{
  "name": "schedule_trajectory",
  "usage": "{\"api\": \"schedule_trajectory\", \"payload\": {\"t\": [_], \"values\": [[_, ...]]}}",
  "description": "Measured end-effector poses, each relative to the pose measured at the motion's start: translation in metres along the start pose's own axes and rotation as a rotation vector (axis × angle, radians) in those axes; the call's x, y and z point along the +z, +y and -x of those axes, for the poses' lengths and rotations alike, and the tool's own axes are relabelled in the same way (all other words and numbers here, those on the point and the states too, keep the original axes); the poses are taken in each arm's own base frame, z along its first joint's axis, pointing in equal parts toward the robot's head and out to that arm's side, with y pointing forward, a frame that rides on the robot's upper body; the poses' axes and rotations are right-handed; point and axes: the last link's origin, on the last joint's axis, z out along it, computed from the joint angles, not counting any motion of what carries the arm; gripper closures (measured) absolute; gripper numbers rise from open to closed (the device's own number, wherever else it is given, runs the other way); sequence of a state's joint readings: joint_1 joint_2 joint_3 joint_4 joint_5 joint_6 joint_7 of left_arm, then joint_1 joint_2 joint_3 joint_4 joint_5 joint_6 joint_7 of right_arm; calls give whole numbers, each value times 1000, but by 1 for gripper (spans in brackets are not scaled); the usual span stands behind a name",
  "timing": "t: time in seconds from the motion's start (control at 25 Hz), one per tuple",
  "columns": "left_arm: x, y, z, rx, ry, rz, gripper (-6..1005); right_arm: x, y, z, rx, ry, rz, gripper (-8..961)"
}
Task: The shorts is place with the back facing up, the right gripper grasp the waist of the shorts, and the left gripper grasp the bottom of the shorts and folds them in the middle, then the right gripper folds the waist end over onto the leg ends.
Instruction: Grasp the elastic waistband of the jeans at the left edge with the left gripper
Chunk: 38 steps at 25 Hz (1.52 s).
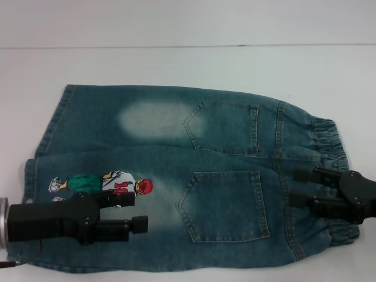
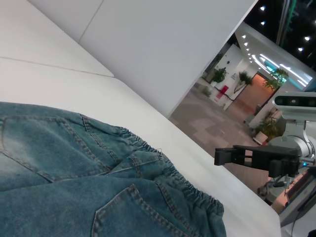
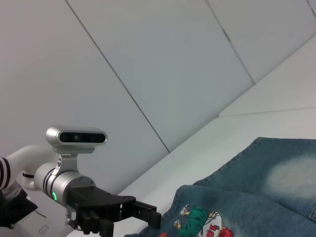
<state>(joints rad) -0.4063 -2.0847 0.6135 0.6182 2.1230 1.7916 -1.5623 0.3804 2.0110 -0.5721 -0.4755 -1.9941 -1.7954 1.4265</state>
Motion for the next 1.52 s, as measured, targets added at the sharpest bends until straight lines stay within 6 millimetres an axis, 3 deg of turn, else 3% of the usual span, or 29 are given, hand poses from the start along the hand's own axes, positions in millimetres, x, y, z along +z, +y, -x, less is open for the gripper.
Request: {"api": "schedule_trajectory", "payload": {"t": [0.28, 0.92, 1.52], "values": [[-7, -5, -2, -33, -39, -28, 95, 0, 0, 0, 1, -4, 1, 73], [-60, -20, -40, -134, -270, -164, 95, 3, -1, 5, 1, -30, 1, 74], [-92, -23, -50, -265, -449, -310, 95, 2, -4, 10, -4, -47, -16, 75]]}}
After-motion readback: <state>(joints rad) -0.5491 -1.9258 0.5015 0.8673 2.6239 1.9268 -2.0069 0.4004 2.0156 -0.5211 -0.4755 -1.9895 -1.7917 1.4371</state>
